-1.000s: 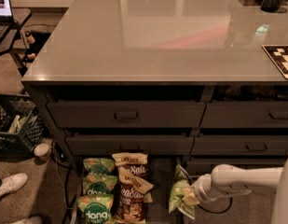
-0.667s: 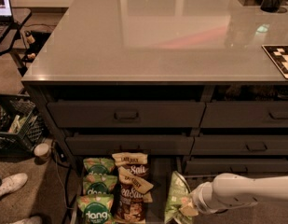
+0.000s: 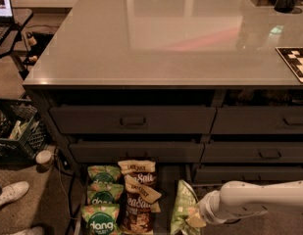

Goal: Pick green jalapeno chip bag from bottom drawer and place on counter

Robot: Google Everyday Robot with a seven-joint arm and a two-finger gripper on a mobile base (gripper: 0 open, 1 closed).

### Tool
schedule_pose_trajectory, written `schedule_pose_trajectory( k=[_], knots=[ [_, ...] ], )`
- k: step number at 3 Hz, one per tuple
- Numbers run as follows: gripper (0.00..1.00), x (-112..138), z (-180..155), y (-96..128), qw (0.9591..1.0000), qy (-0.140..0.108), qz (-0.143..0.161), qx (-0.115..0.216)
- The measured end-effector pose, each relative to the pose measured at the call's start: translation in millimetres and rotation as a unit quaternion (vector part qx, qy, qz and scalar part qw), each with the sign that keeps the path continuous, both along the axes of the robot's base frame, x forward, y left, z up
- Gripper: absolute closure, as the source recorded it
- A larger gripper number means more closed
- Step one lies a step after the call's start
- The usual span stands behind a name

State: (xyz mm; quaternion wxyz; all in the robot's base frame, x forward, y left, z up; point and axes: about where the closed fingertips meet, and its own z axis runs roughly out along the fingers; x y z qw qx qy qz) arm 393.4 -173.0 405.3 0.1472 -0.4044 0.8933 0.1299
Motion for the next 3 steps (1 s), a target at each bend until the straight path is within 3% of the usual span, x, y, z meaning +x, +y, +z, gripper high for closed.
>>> schedule_pose_trajectory(
  k=[1,3],
  knots=[
    [1.0,-4.0,20.6,18.7,0.9997,-0.007,0.021,0.012],
    [1.0,-18.9,58.7,57.8,0.9951,-0.026,0.077,0.056]
  ],
)
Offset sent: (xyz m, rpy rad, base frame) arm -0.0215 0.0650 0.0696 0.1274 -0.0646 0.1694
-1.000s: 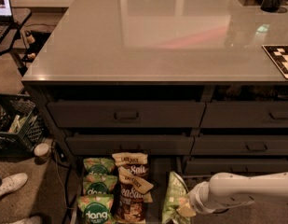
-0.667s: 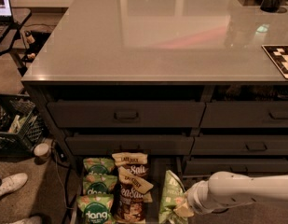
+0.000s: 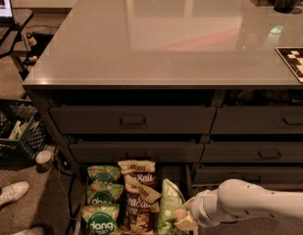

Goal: Pick green jalapeno chip bag from bottom drawer and place on counter

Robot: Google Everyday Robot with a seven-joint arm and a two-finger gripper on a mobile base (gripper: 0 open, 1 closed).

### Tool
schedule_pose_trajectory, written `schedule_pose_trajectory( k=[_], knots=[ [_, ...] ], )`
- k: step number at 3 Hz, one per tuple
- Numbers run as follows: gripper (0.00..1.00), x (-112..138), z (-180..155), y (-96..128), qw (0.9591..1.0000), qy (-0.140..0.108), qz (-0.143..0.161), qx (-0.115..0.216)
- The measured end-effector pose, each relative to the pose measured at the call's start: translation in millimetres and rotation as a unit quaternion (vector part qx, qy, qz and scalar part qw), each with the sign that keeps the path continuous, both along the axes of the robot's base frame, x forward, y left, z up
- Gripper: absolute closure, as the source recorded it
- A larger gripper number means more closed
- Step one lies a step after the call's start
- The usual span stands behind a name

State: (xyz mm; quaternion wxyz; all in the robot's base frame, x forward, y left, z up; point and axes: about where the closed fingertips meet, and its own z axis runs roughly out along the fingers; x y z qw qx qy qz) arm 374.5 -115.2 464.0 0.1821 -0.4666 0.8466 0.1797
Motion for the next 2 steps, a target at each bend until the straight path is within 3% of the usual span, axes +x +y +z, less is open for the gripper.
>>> schedule_pose_trajectory(
  k=[1,2],
  knots=[
    [1.0,-8.4,17.8,19.2,0.9991,-0.011,0.036,0.018],
    [1.0,-9.5,18.7,22.2,0.9989,-0.013,0.041,0.019]
  ],
)
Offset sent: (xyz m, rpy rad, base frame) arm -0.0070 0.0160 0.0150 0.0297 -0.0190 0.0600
